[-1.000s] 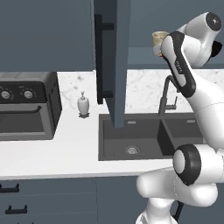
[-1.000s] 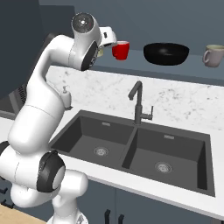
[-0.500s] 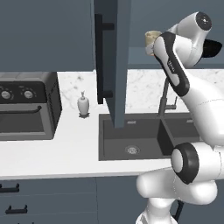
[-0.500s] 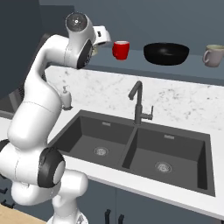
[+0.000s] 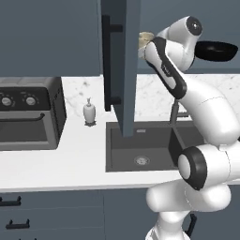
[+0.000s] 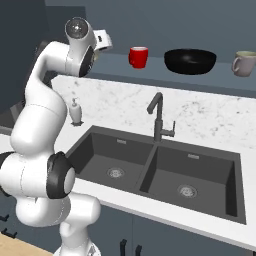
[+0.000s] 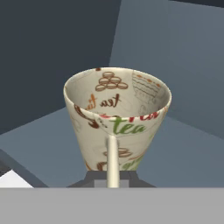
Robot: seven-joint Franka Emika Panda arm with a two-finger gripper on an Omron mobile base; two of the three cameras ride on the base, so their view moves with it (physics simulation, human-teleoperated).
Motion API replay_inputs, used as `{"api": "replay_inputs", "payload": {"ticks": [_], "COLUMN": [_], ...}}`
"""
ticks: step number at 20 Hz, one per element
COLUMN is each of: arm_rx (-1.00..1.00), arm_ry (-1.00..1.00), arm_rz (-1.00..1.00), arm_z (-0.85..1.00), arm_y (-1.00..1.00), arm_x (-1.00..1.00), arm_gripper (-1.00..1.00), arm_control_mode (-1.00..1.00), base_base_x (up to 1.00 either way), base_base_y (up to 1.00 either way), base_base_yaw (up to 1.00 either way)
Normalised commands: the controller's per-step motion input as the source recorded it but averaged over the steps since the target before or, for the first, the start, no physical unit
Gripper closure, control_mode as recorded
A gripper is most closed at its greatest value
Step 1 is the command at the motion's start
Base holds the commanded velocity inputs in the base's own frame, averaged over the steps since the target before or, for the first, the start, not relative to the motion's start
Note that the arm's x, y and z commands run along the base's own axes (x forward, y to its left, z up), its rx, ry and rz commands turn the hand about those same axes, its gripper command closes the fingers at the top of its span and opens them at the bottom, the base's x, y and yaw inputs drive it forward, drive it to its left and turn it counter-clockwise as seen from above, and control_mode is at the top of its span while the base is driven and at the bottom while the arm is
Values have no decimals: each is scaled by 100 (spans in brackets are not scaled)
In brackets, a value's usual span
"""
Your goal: Gather all objects into one cabinet and sort the glasses and bowls to opposite sides.
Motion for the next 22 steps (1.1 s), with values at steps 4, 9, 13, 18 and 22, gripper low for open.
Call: {"api": "replay_inputs", "payload": {"ticks": [4, 9, 13, 18, 22], "arm_rx": [5, 26, 13, -2, -24], "arm_ry": [0, 7, 4, 0, 0], "arm_rz": [0, 0, 0, 0, 0], "arm_z": [-4, -45, -8, 11, 4], "arm_y": [0, 0, 0, 3, 5], "arm_x": [3, 23, 18, 8, 9], "arm_gripper": [100, 100, 100, 100, 100], "arm_control_mode": [-100, -100, -100, -100, -100], "base_base_x": [0, 0, 0, 0, 0], "base_base_y": [0, 0, 0, 0, 0], "base_base_yaw": [0, 0, 0, 0, 0]}}
